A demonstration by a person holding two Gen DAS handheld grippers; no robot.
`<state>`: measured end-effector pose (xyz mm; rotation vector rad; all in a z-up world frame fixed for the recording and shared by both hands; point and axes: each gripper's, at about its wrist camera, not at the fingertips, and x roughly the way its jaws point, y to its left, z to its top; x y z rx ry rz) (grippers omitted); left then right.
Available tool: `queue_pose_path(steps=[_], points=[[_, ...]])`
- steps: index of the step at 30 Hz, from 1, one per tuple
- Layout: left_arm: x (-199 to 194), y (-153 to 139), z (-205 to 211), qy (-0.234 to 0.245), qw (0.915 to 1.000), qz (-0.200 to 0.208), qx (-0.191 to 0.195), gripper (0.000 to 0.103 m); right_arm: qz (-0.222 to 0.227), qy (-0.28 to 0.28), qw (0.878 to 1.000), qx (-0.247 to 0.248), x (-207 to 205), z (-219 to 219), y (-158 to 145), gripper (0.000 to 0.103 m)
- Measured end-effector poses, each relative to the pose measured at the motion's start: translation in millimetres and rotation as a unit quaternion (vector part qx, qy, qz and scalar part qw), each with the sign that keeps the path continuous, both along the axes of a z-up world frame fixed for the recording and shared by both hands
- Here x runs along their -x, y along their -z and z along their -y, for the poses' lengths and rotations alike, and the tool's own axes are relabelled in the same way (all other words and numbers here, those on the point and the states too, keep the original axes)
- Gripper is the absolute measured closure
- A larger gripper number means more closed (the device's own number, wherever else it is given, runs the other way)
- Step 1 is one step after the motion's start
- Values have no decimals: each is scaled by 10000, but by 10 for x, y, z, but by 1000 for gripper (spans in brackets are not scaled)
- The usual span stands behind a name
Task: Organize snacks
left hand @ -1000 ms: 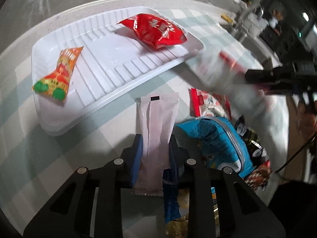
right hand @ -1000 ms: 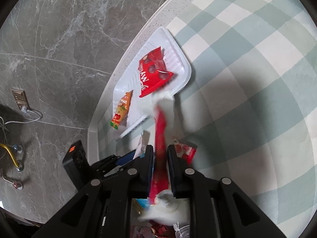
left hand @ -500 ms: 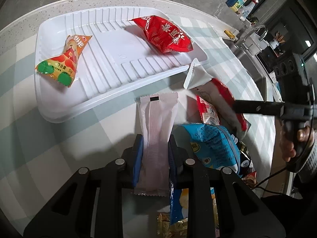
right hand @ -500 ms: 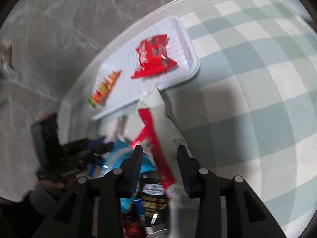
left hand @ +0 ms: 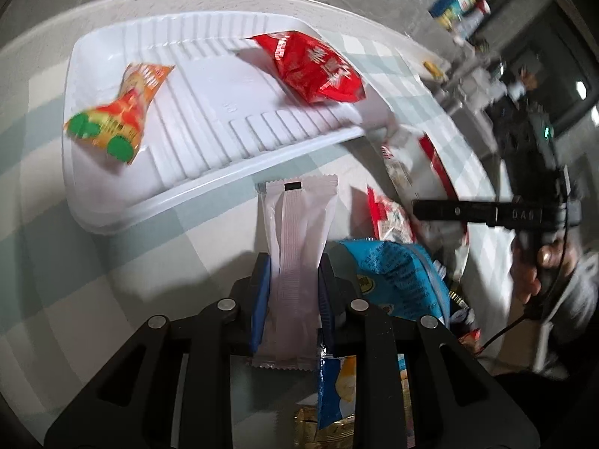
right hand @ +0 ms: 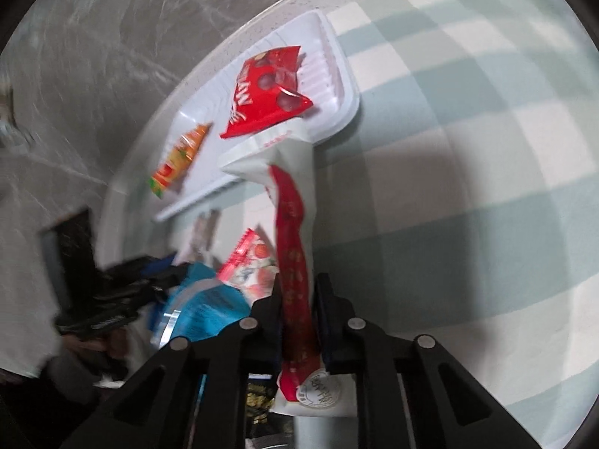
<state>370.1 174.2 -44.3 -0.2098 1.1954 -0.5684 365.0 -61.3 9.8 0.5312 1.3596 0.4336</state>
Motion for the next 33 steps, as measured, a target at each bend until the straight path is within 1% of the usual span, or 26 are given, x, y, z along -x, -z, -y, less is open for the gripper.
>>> queue_pose_path(steps=[2, 3, 4, 7, 11, 16, 22, 26, 33], points=[[-20, 29, -64, -139, 9996, -122, 220, 81, -140, 241, 9987, -429, 31, 101, 48, 88], [-40, 51, -120, -250, 9986, -227, 403, 81, -182, 344, 9973, -618, 52, 146, 61, 88], [-49, 64, -149, -322, 9977, -284, 518, 82, -254, 505, 9942, -920, 79, 211, 89, 88], [-78, 106, -255, -540, 9925, -467, 989, 82, -371, 825, 9847, -1488, 122, 333, 137, 88], [-97, 123, -320, -643, 9878, -562, 1305, 82, -426, 1072, 9730, -2000, 173, 419, 147, 88], [-153, 131, -362, -756, 9818, -677, 1603, 82, -398, 1116, 9667, -2269, 177, 353, 64, 88], [-149, 96, -471, -925, 9705, -735, 2103, 82, -357, 1096, 9602, -2545, 80, 267, -34, 88], [-153, 53, -481, -913, 9687, -720, 2194, 82, -363, 1074, 9572, -2665, 11, 205, -74, 88], [-156, 31, -527, -1024, 9575, -833, 2566, 82, -397, 1023, 9539, -2795, -67, 123, -105, 88]])
